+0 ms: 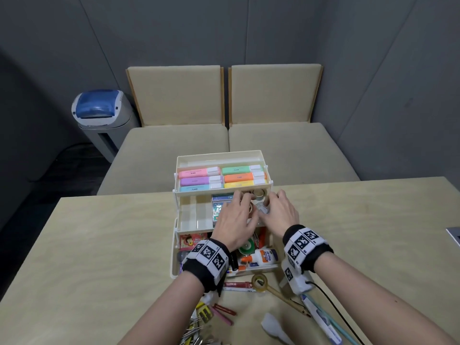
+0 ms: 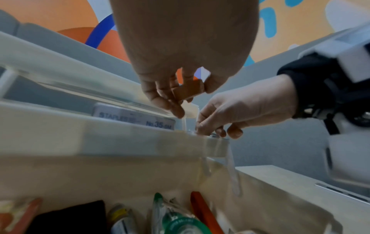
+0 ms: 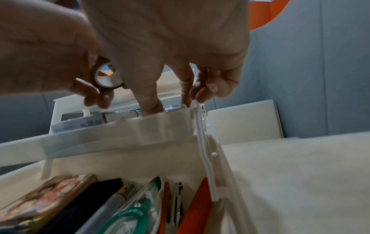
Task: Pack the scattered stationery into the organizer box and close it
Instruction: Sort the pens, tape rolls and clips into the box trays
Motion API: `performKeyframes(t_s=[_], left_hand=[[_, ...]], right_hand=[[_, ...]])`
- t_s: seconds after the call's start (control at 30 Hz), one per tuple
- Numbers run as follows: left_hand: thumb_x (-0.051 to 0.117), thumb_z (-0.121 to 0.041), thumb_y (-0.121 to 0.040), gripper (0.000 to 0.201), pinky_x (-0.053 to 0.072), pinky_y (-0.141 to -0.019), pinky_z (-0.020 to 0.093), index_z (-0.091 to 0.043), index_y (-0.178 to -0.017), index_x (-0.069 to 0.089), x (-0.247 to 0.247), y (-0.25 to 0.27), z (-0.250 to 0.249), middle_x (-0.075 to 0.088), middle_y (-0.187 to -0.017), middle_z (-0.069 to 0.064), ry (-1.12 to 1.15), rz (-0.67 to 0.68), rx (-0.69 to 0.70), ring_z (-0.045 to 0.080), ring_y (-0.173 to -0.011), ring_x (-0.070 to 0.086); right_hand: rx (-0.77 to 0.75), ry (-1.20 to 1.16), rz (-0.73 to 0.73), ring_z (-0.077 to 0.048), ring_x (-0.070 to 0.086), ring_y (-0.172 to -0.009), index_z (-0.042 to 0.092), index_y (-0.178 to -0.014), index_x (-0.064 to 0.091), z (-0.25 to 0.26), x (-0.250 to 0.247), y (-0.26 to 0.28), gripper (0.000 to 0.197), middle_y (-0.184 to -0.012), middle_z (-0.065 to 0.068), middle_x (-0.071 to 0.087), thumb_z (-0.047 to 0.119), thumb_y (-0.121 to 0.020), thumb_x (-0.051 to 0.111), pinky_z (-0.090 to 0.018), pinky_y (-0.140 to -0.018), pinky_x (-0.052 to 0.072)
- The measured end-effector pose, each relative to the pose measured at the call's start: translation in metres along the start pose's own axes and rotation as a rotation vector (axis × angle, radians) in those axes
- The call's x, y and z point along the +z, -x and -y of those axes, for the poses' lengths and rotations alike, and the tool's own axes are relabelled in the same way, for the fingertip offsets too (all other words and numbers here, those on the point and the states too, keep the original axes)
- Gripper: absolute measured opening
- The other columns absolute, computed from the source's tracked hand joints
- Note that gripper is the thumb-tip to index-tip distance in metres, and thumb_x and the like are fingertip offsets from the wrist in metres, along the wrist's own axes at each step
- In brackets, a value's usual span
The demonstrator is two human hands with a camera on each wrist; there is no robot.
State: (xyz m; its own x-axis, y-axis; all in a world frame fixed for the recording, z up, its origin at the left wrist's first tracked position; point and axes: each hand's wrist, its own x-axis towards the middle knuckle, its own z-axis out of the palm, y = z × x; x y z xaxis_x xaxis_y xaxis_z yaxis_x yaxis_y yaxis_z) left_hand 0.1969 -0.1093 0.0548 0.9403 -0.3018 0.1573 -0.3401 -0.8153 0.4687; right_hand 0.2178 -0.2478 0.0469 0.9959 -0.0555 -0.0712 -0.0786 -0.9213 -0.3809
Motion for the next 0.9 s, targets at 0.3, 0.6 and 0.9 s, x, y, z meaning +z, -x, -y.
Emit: performKeyframes(t_s=[0.3,0.6,0.9], left_hand=[[0.054,-0.029,-0.092,0.035,0.040,-0.092,0.032,-0.020,-0.124,0.045,0.020,-0.013,-0.008,0.053,-0.114,-0.002,-0.036,-0.023,0.018,0.017,-0.103,0.049],[0.057,-0.018,-0.091,0.018,0.047,-0.081,0.039,-0.006,-0.105,0.057,0.021,-0.031,-0.013,0.054,-0.111,0.011,-0.151,0.048,0.105,0.030,-0.096,0.053],[0.052,-0.020,-0.093,0.018,0.035,-0.085,0.039,-0.018,-0.108,0.061,0.022,-0.021,-0.004,0.049,-0.105,0.005,-0.360,0.064,0.115,0.025,-0.100,0.042]], right_hand=[[0.168,-0.641,-0.258,-0.006,0.058,-0.073,0.017,-0.094,0.056,-0.020,-0.009,0.021,0.017,-0.086,0.005,0.063,0.026,-0.085,0.067,-0.019,-0.063,0.044],[0.224,-0.767,-0.308,-0.016,0.063,-0.080,0.018,-0.095,0.055,-0.039,-0.010,0.021,0.023,-0.090,-0.002,0.065,0.026,-0.082,0.072,-0.030,-0.072,0.052],[0.124,-0.668,-0.160,-0.012,0.058,-0.075,0.014,-0.087,0.054,-0.027,-0.012,0.021,0.020,-0.081,0.002,0.062,0.027,-0.084,0.069,-0.019,-0.061,0.041]])
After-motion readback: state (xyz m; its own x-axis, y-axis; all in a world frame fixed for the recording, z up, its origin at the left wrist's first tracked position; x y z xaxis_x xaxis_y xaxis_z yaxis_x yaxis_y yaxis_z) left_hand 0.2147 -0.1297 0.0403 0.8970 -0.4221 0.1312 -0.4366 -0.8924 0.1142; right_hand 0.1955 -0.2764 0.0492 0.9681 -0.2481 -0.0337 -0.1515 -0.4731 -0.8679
